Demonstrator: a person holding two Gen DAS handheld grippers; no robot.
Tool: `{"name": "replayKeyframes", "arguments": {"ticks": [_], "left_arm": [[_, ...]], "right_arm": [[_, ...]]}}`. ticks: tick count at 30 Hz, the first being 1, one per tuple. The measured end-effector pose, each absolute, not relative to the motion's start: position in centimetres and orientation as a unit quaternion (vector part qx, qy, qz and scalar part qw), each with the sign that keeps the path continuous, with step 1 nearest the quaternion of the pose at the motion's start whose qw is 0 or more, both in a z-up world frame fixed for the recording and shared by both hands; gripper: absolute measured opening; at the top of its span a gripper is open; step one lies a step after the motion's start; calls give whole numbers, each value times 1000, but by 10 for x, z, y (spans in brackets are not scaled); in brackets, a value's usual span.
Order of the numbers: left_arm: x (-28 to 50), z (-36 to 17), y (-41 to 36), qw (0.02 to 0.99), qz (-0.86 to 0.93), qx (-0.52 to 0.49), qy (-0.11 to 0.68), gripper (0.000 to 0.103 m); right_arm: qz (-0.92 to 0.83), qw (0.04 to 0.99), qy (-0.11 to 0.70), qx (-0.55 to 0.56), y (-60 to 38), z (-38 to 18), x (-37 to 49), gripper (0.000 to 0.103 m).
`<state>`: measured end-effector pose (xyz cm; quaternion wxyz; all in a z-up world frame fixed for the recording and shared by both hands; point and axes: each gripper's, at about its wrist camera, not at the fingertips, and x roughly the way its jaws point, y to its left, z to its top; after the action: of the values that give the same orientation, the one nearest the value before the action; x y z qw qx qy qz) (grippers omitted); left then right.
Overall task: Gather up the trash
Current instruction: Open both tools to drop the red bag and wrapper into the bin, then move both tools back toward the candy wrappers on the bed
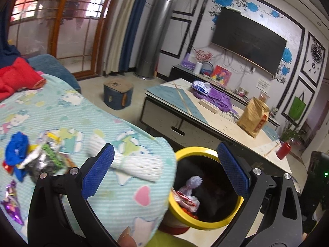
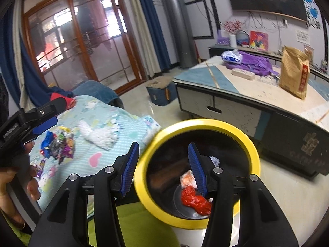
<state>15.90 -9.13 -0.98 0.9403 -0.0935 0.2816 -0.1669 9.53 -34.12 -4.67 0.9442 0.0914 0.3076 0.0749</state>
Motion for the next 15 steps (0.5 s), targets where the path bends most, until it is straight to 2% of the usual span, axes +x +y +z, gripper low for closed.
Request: {"name": "replayKeyframes", "arguments": {"ticks": [15], "left_arm": [[138, 2, -26, 957, -99, -101, 255, 92]], "right_arm": [[168, 944, 284, 28, -267, -26, 85, 49]]}}
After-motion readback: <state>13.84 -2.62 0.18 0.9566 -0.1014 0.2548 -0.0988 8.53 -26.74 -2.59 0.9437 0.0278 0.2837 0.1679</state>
